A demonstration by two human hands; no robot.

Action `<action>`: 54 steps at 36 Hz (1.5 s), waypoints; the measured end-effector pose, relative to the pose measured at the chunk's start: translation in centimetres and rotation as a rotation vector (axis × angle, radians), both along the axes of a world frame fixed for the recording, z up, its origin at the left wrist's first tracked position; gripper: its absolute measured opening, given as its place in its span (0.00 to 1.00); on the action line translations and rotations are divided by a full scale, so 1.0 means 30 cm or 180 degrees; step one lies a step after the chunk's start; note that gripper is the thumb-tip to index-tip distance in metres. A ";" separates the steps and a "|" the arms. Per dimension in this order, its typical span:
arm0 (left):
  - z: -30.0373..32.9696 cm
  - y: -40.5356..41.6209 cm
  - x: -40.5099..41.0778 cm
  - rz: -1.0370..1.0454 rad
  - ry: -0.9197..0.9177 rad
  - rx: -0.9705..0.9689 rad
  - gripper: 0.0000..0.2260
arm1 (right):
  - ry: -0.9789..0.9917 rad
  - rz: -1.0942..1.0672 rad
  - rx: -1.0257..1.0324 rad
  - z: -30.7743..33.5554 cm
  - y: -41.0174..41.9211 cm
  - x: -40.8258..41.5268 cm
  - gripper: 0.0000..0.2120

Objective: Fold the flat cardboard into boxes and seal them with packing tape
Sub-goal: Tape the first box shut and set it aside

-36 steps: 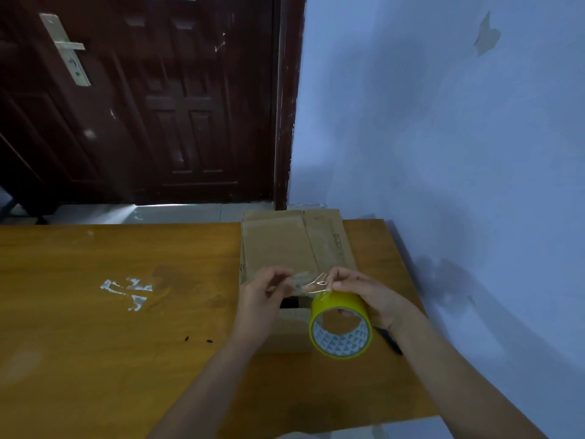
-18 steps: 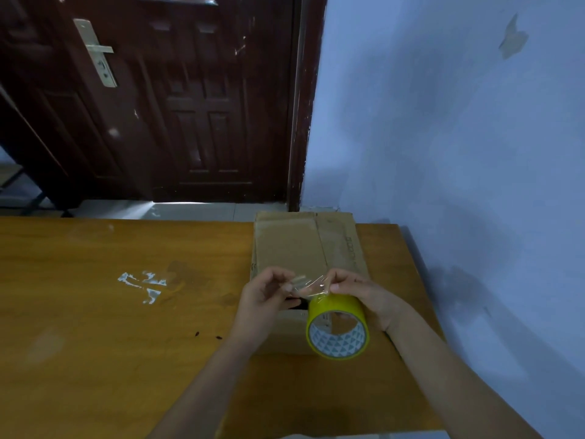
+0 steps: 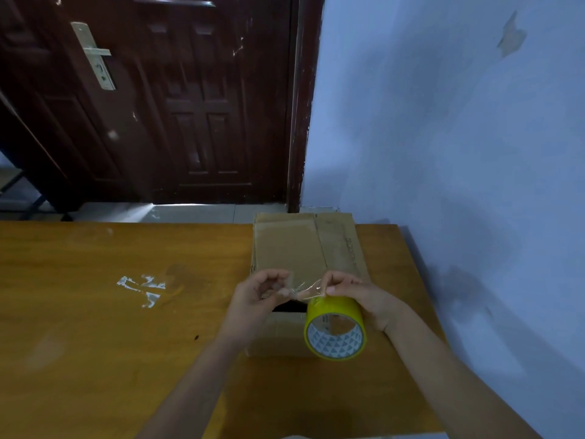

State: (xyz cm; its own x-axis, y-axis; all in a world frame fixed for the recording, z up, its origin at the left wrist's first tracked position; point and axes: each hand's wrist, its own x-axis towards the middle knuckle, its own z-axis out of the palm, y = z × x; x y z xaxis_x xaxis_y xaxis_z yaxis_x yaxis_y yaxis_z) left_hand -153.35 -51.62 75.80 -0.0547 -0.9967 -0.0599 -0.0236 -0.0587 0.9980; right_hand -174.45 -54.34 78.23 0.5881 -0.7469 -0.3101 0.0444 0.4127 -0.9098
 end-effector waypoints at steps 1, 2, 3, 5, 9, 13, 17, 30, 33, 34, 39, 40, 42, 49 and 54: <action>0.000 -0.004 0.008 -0.0041 -0.0111 -0.0012 0.15 | 0.0043 0.0022 -0.0031 0.001 -0.001 0.000 0.04; 0.001 -0.007 0.015 -0.0086 -0.0173 -0.0018 0.15 | 0.0085 0.0040 -0.0047 0.000 -0.004 0.000 0.05; 0.007 -0.009 0.020 -0.0127 -0.0210 -0.0023 0.16 | 0.0114 0.0060 -0.0055 0.001 -0.006 0.001 0.06; 0.016 -0.014 0.026 -0.0181 -0.0216 -0.0054 0.18 | 0.0183 0.0089 -0.0080 0.003 -0.009 0.003 0.06; 0.033 -0.023 0.029 -0.0104 -0.0084 -0.0110 0.17 | 0.0305 0.0093 -0.0166 0.008 -0.013 0.007 0.05; 0.038 -0.023 0.024 0.0001 0.0034 -0.0112 0.16 | 0.0331 0.0081 -0.0204 0.011 -0.020 0.008 0.04; 0.033 -0.022 0.021 -0.0033 0.0158 -0.0232 0.16 | 0.0347 0.0127 -0.0251 0.008 -0.026 0.006 0.01; 0.019 -0.022 0.037 -0.0153 -0.0496 -0.0526 0.13 | 0.0469 0.0193 -0.0240 0.023 -0.024 0.020 0.04; 0.020 -0.014 0.045 -0.0183 -0.0484 -0.0489 0.13 | 0.0523 0.0235 -0.0228 0.031 -0.017 0.030 0.05; 0.022 -0.013 0.048 -0.0204 -0.0498 -0.0481 0.13 | 0.0537 0.0245 -0.0245 0.032 -0.016 0.032 0.05; 0.035 -0.009 0.079 -0.0287 -0.0719 -0.0483 0.14 | 0.0524 0.0322 -0.0276 0.024 -0.015 0.030 0.02; 0.040 -0.008 0.087 -0.0325 -0.0742 -0.0463 0.14 | 0.0498 0.0365 -0.0263 0.024 -0.015 0.030 0.02; 0.050 -0.009 0.098 -0.0466 -0.0748 -0.0427 0.15 | 0.0454 0.0395 -0.0255 0.024 -0.012 0.028 0.03; 0.077 0.001 0.106 -0.0450 -0.0350 -0.0324 0.13 | 0.0638 0.0269 -0.0343 0.040 -0.007 0.013 0.04; 0.076 0.012 0.059 0.0247 -0.0027 -0.0314 0.06 | 0.1114 0.0173 -0.0543 0.028 -0.004 0.021 0.03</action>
State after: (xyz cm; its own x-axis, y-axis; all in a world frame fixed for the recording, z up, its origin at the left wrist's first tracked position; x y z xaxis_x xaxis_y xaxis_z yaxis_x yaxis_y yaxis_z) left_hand -151.57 -51.27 78.09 0.0228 -0.9990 0.0386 -0.0314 0.0379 0.9988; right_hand -173.83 -54.46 79.08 0.5090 -0.7757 -0.3730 -0.2986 0.2472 -0.9218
